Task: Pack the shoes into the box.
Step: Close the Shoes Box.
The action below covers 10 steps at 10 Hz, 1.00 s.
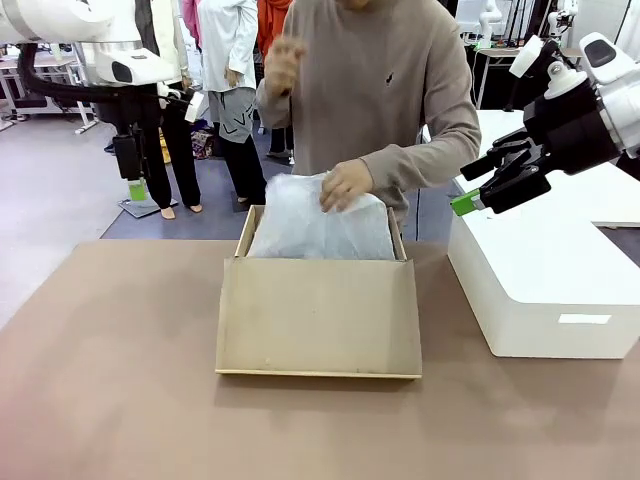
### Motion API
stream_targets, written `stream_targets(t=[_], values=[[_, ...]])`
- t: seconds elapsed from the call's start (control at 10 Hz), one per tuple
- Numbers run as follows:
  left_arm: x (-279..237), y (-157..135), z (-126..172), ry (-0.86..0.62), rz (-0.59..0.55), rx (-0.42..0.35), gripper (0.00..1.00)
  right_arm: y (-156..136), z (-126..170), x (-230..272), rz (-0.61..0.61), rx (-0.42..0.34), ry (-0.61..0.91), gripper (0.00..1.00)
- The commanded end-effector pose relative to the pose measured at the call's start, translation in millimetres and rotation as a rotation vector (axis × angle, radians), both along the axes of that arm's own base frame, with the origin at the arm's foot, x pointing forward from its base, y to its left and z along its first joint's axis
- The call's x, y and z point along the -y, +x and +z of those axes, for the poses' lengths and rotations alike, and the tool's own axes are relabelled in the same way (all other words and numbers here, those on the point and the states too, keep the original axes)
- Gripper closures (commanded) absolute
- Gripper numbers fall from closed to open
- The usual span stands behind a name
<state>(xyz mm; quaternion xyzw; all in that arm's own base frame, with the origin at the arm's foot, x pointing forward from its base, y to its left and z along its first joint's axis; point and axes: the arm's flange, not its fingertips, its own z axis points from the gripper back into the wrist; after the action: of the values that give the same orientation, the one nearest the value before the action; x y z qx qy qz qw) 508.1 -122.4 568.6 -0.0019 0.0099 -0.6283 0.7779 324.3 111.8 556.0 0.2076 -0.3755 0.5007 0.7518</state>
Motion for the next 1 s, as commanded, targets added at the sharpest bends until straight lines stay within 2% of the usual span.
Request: stream_targets(t=[0.0,0.2,0.3,0.4,0.8,0.9], values=[[0.2,-13.8,-7.7,-0.062,-0.099,0.013,0.00,4.1,-0.8,0.0,0.024,0.014,0.018,0.00],[6.3,-20.6,-6.7,-0.150,-0.166,0.003,0.00,4.1,-0.8,0.0,0.024,0.014,0.018,0.00],[12.0,-21.1,-1.3,-0.153,-0.089,-0.014,0.00,4.1,-0.8,0.0,0.024,0.014,0.018,0.00],[14.3,-10.8,-2.2,-0.086,-0.132,0.007,0.00,4.1,-0.8,0.0,0.024,0.014,0.018,0.00],[16.4,-11.6,-3.5,-0.105,-0.131,-0.002,0.00,4.1,-0.8,0.0,0.024,0.014,0.018,0.00],[21.7,-12.2,-8.0,-0.037,-0.088,-0.029,0.19,4.1,-0.8,0.0,0.024,0.014,0.018,0.00]])
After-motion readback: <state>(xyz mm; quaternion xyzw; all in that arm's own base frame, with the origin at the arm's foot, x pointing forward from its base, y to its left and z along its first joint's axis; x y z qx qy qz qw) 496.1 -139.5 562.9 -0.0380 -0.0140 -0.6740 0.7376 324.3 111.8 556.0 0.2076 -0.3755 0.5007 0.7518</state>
